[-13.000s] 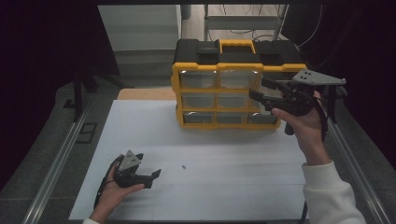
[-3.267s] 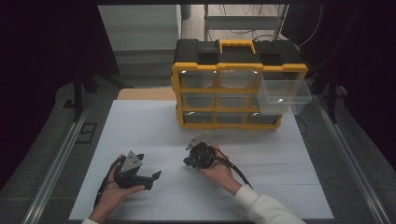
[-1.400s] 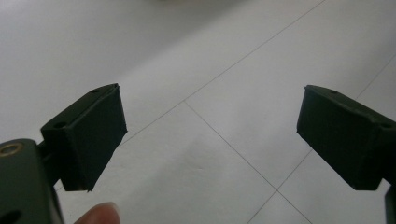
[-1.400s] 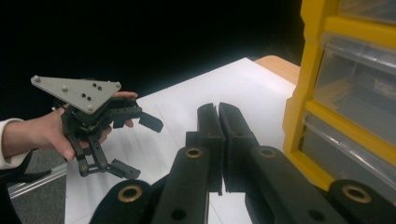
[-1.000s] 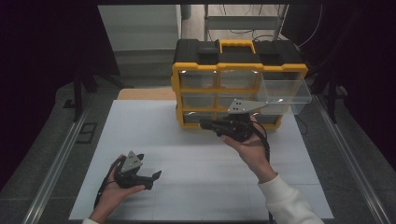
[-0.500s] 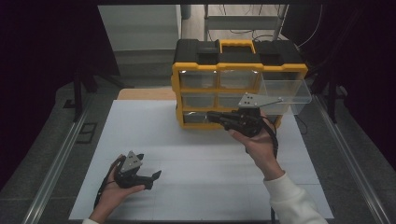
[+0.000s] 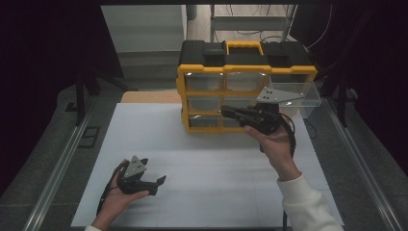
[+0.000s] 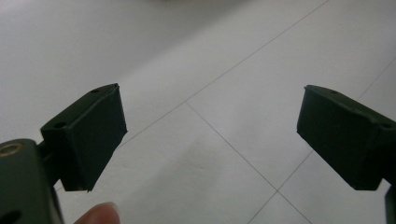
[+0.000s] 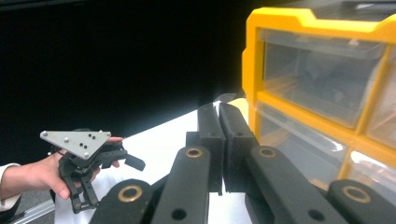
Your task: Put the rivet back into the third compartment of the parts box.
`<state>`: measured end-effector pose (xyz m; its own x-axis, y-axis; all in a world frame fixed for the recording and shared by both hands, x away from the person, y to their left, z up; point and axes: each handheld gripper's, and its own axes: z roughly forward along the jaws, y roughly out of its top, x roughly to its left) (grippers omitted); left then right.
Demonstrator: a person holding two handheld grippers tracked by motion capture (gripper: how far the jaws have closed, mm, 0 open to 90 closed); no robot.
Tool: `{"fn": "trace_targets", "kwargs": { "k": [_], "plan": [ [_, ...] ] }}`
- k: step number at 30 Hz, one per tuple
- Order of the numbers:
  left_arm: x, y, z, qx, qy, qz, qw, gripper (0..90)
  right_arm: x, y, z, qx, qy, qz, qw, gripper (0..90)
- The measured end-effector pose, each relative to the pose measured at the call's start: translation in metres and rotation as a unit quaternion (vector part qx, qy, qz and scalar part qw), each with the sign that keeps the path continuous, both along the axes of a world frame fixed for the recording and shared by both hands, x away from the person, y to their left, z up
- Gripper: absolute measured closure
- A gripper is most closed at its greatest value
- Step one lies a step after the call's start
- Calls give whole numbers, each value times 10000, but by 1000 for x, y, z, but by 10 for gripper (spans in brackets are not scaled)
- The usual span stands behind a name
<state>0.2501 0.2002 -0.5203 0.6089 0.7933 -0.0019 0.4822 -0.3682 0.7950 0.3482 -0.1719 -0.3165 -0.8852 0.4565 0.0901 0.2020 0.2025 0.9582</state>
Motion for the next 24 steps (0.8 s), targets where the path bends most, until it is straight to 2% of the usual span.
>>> {"fn": "trace_targets", "kwargs": {
  "k": [18, 24],
  "plan": [
    [0, 0, 0, 14, 13, -3, 10000, 86, 8, -15, 11, 82, -4, -98, 9999, 888],
    [0, 0, 0, 19, 17, -6, 10000, 86, 9, -21, 16, 19, -32, -115, 9999, 888]
  ]
}}
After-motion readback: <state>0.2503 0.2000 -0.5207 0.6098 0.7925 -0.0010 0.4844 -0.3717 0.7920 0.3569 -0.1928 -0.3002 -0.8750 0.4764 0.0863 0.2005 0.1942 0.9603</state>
